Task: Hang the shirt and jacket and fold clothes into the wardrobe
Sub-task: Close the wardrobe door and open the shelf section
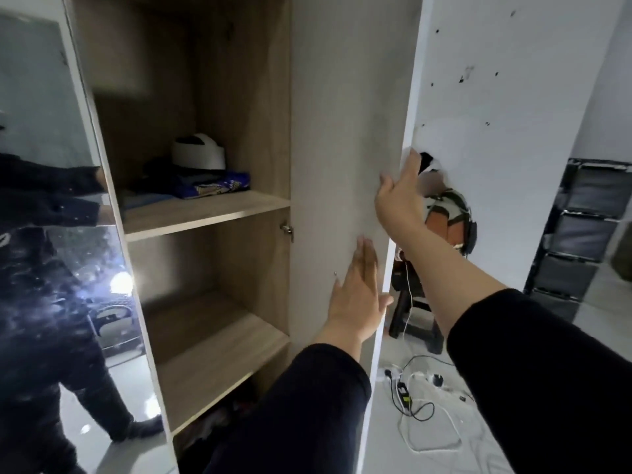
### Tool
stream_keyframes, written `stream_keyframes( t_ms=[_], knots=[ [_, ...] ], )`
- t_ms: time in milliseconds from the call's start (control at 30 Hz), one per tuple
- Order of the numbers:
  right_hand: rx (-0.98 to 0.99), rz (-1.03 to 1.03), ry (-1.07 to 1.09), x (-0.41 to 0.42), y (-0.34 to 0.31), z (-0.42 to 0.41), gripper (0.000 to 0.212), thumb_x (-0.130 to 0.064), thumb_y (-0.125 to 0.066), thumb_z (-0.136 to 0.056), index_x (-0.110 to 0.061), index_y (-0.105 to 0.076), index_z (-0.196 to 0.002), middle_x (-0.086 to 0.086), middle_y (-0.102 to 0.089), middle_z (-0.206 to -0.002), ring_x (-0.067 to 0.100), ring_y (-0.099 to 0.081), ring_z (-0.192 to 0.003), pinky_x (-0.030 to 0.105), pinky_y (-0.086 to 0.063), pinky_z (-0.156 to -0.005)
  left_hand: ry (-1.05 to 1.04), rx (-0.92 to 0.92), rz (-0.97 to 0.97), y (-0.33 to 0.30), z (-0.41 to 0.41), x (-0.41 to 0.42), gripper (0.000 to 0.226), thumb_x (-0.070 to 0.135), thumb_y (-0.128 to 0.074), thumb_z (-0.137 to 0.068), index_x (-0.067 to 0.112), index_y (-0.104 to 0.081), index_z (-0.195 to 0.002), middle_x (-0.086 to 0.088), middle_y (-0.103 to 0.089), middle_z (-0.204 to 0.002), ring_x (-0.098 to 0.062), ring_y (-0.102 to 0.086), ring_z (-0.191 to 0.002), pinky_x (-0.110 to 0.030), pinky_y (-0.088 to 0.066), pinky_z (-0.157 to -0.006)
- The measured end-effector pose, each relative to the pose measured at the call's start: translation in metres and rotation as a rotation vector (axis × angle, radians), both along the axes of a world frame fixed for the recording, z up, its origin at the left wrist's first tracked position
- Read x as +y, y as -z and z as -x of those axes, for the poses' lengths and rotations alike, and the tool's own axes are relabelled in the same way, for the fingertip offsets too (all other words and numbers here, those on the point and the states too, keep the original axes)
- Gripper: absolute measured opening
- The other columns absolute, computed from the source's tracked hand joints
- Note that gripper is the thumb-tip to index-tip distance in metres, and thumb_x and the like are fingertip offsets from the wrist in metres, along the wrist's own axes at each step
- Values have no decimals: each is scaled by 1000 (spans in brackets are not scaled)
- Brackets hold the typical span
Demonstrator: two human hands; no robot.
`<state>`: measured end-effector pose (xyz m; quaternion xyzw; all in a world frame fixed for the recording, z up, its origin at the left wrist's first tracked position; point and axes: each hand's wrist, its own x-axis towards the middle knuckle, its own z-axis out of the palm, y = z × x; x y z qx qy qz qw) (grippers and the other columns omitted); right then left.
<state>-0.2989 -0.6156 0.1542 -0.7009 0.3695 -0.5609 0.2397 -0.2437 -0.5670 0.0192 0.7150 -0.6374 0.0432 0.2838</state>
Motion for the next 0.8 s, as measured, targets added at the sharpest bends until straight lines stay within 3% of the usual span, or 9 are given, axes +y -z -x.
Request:
stream_keyframes(
  t_ms=[67, 167, 333, 533, 633, 800],
  knots=[
    [-13, -10, 39, -20, 0, 12, 45, -16, -39, -100, -13, -25, -142, 3, -49, -85, 28, -53, -86, 31, -40, -73, 6, -1, -5, 1, 11, -19, 91, 41, -47, -95, 20, 27, -145, 8, 33, -153, -11, 6, -147, -52, -20, -116],
    [-58, -18, 49, -53, 3, 29, 35, -19, -41, -99, -11, -33, -132, 12, -59, -108, 31, -58, -92, 38, -47, -80, -22, -34, -46, 1, 28, -49, 92, 44, -43, -96, 22, 35, -139, 7, 42, -148, -13, 3, -148, -54, -17, -115],
    [-79, -28, 70, -108, 6, 54, 32, -21, -43, -99, -14, -39, -130, -1, -56, -109, 21, -53, -90, 25, -37, -75, -25, 17, -102, -2, 53, -101, 98, 38, -49, -96, 24, 40, -136, 10, 54, -136, -11, 16, -145, -58, -18, -114],
    [-78, -71, 101, -164, 8, 65, 44, -25, -45, -99, -15, -35, -141, 8, -55, -132, 26, -55, -115, 29, -42, -92, 29, 80, -179, -5, 60, -149, 117, 24, -67, -85, 29, 38, -139, 15, 54, -135, -8, 26, -142, -60, -11, -112],
    [-87, -91, 79, -177, 8, 67, 48, -27, -44, -99, -15, -32, -143, 8, -52, -136, 27, -52, -120, 38, -42, -103, 42, 86, -200, -5, 61, -164, 120, 15, -68, -82, 30, 37, -139, 15, 54, -135, -7, 26, -142, -59, -11, -112],
    [-41, -125, 94, -179, 6, 70, 52, -30, -43, -98, -21, -27, -147, 9, -51, -137, 31, -52, -121, 42, -42, -102, 59, -6, -235, -8, 55, -168, 115, 13, -62, -84, 29, 36, -141, 14, 51, -140, -8, 20, -144, -59, -9, -114]
  ],
)
